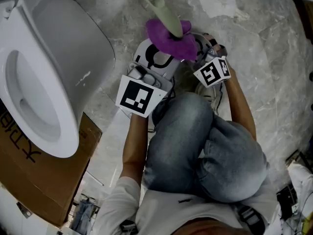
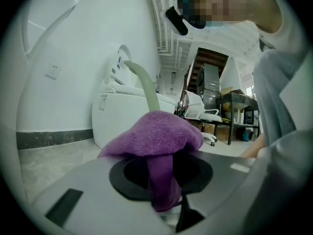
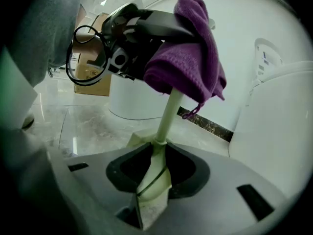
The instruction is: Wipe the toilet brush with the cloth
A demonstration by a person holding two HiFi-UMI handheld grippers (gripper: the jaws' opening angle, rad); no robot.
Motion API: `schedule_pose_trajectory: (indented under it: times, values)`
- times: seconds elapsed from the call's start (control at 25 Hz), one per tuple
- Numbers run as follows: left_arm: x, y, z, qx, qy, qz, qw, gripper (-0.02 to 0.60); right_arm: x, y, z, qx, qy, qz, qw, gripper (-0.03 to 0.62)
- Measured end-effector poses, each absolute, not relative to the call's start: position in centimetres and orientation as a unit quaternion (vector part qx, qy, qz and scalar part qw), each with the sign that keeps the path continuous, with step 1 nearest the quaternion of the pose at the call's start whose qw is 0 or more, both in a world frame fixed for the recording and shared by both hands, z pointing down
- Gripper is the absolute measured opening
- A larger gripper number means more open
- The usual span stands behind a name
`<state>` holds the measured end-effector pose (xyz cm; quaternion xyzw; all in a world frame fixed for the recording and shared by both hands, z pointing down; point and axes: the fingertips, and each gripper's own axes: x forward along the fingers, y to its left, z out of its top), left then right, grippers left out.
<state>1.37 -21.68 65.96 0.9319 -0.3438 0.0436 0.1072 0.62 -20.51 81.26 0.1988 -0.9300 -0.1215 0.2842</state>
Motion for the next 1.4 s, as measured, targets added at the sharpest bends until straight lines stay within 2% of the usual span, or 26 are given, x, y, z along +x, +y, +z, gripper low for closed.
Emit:
schedule_pose_trajectory:
  times: [0.92, 1.4]
  values:
    - [2.2, -20.8, 77.7, 0.921, -0.346, 0.132, 0.12, 0.104, 0.6, -20.4, 81.4, 0.203, -0.929, -0.13, 0.279, 0.093]
    - [1.2, -19.8, 76.5, 0.917, -0.364, 0.117, 0.111, 0.117, 0.6, -20.3, 81.0, 0.209, -0.934, -0.097, 0.272, 0.106]
